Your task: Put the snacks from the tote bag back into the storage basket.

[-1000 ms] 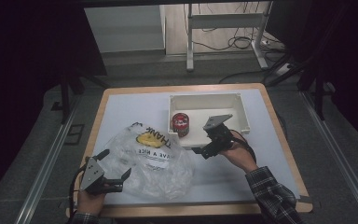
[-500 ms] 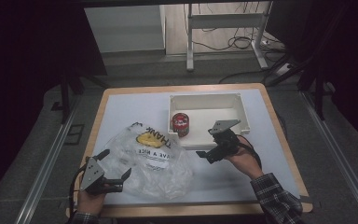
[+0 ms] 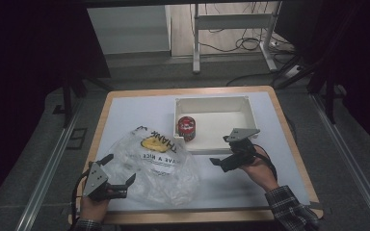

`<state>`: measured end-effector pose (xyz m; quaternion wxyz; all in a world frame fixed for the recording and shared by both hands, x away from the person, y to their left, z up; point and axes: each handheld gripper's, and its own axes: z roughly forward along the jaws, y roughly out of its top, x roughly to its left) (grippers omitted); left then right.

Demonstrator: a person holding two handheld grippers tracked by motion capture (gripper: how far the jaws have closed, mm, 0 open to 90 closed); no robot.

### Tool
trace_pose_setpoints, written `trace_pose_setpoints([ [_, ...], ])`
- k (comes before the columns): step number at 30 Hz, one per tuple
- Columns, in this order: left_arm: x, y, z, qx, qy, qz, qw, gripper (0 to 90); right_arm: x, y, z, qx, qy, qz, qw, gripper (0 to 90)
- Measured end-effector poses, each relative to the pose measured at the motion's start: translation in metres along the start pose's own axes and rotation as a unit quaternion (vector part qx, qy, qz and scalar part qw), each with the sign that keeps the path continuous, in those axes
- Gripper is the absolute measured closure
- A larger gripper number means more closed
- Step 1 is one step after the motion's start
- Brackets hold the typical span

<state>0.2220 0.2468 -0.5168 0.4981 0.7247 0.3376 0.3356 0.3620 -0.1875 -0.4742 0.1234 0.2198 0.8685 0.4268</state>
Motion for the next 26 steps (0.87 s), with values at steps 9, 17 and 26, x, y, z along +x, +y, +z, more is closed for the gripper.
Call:
trace_pose_setpoints([
  [9, 0.000, 0.000, 0.000, -0.001, -0.001, -0.001, 1.0000, 0.2, 0.002, -0.013, -0.011, -0.015, -0.003, -0.001, 0.9999, 1.2],
  [17, -0.001, 0.000, 0.001, 0.000, -0.002, -0.001, 1.0000, 0.2, -0.001, -0.026, -0.019, -0.019, -0.008, 0.006, 0.9998, 1.2],
  [26, 0.000, 0.000, 0.001, 0.002, -0.002, 0.001, 1.0000, 0.2, -0.008, -0.039, -0.023, -0.009, -0.018, 0.019, 0.9996, 1.2],
])
